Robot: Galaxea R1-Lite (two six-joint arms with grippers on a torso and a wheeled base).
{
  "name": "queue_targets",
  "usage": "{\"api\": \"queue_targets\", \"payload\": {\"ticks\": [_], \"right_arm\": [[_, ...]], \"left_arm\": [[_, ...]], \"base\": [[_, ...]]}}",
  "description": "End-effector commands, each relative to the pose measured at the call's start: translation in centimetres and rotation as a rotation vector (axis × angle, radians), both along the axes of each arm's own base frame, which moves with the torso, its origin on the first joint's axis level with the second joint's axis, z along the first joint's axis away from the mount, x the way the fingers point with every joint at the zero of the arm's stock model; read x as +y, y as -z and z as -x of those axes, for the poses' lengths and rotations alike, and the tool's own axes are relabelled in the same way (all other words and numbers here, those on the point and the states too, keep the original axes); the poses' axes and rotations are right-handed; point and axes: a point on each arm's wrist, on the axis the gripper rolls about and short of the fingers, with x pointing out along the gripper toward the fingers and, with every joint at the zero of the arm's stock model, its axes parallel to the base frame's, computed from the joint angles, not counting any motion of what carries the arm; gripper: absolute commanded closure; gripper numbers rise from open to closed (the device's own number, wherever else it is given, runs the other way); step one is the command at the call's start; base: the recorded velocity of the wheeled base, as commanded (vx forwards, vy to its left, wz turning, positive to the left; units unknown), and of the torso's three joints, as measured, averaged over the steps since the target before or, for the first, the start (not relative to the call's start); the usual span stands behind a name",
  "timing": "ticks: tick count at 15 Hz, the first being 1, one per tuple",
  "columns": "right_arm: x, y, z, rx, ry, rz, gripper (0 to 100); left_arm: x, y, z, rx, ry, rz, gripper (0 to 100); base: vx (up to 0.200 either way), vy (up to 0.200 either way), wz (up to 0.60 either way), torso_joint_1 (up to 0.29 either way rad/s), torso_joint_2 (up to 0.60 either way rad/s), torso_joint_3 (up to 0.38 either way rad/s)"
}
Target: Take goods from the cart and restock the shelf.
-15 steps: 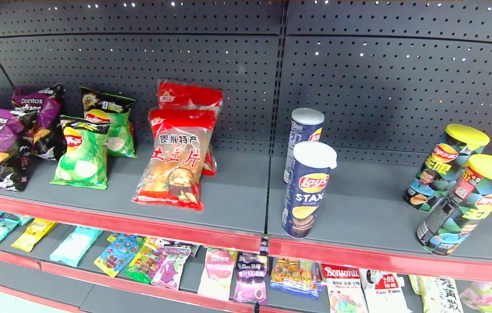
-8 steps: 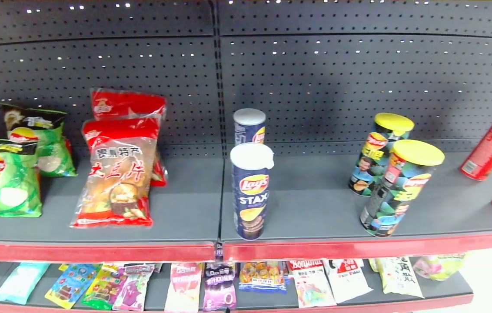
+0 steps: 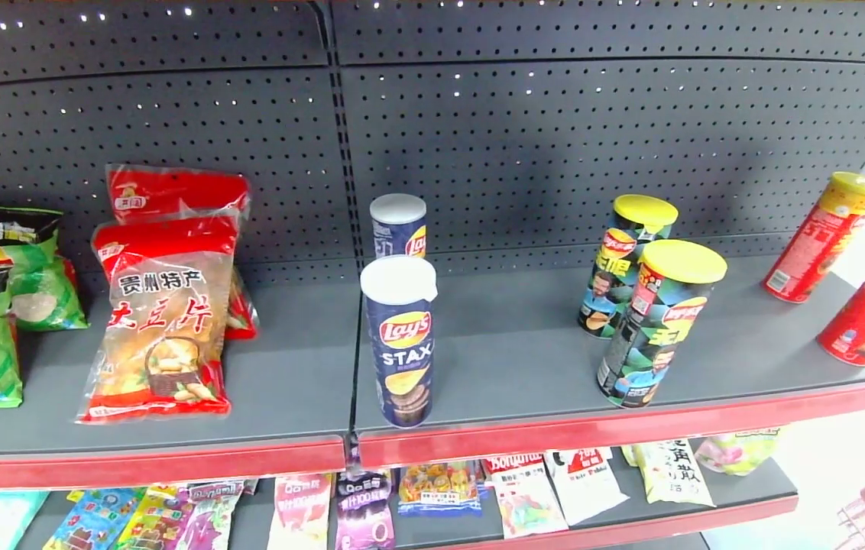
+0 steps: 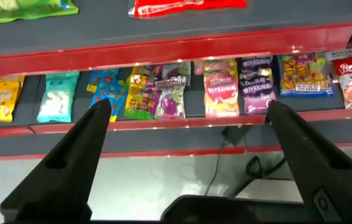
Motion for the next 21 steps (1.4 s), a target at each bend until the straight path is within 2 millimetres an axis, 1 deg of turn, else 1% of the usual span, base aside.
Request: {"api": "queue_targets", "payload": {"ticks": [1, 4, 15, 21], "right_arm": [[-0.01, 0.23, 0.12, -0.011, -0.002, 0.003, 0], [-0.01, 0.41, 0.29, -0.026, -0.008, 0.008, 0], [-0.02, 0.55, 0.4, -0.039, -0.007, 0.009, 0], [-0.01, 0.42, 0.32, -0.053, -0.01, 0.003, 0]], "left_arm": [[-0.02, 0.26, -0.16, -0.006, 0.001, 0.001, 0], [-0.06, 0.61, -0.59, -0.044, 0.018, -0.008, 0], [-0.06, 0.79, -0.58, -0.047, 0.018, -0.009, 0], [-0.07, 1.0, -0.63, -0.038, 0.018, -0.01, 0]], "base": [[-0.2, 0.0, 0.0, 0.007, 0.0, -0.007], [0.0, 0.0, 0.0, 0.0, 0.0, 0.0], [0.0, -0.2, 0.0, 0.004, 0.0, 0.002], [-0.2, -0.2, 0.0, 0.005, 0.0, 0.002]]}}
